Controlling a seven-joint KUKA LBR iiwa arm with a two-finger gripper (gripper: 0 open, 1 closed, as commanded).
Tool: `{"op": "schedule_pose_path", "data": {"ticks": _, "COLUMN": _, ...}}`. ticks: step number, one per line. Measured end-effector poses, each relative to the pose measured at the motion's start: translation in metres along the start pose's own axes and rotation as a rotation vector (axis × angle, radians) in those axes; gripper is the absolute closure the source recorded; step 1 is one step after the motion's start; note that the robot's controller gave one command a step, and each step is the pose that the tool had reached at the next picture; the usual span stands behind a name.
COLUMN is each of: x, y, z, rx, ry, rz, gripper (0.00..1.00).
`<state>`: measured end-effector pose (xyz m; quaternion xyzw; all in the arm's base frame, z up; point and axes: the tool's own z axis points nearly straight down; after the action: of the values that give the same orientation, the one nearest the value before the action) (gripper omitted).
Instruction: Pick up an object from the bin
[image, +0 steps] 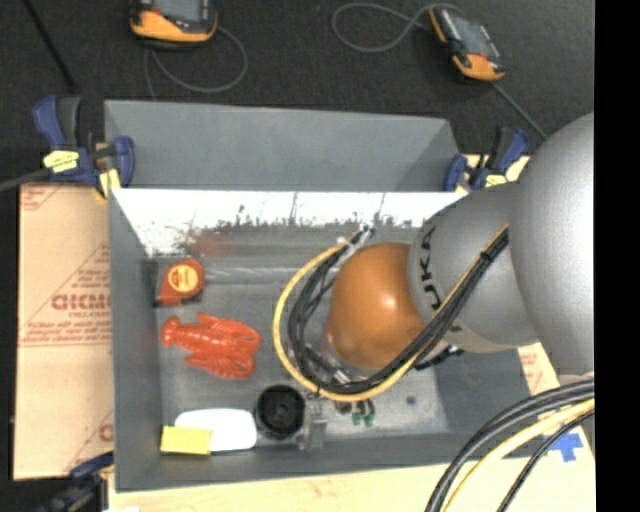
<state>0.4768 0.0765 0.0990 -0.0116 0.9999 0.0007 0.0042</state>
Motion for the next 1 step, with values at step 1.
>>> {"op": "schedule_pose_path", "data": {"ticks": 1, "x": -0.0065, "y": 0.0085, "z": 0.028, "rx": 0.0, "ry": 0.004, "rz": -0.226, "gripper": 1.0}}
